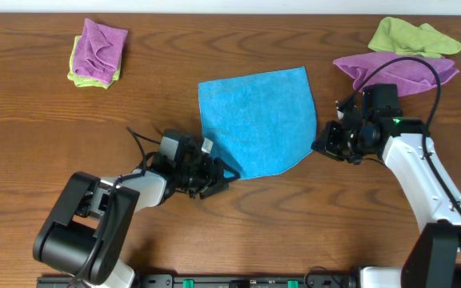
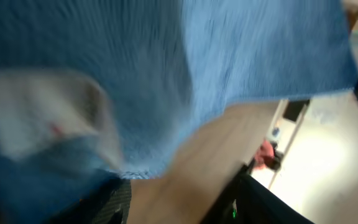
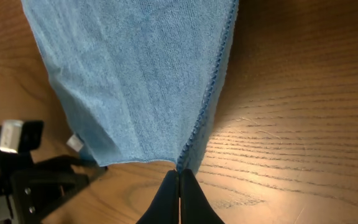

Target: Fold the cloth

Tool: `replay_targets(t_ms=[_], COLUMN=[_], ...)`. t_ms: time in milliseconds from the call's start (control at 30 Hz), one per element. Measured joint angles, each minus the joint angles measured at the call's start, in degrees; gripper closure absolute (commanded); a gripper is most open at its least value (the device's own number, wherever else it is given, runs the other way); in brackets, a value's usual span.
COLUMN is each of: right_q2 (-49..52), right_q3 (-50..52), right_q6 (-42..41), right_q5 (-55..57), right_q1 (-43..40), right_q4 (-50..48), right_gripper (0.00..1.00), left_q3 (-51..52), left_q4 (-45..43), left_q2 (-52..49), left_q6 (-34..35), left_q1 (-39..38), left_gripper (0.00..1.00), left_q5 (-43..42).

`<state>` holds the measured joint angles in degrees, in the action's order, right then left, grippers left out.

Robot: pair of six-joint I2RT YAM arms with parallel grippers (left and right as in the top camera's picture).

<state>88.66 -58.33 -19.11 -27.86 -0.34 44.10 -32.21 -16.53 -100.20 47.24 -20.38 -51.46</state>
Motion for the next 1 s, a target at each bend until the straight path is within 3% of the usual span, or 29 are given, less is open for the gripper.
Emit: replay_targets(t_ms=[233, 633, 1000], right_q2=[0.0, 0.0, 0.0], right_q3=[0.0, 0.0, 0.0], right_q6=[0.0, 0.0, 0.0], right_q5=[0.0, -0.2, -0.2], right_q1=[0.0, 0.0, 0.0], right_q4=[0.1, 0.0, 0.2], right_gripper=[0.99, 0.98, 0.98], left_q3=[-1.5, -1.9, -3.4], left_q4=[-1.4, -0.1, 0.2], left_q2=[0.1, 0.2, 0.3], left_q6=[-0.3, -3.5, -8.3], left_q1=[4.4, 5.1, 6.4], left_gripper=[0.44, 0.49, 0.47], left_q5=[6.3, 7.4, 11.1])
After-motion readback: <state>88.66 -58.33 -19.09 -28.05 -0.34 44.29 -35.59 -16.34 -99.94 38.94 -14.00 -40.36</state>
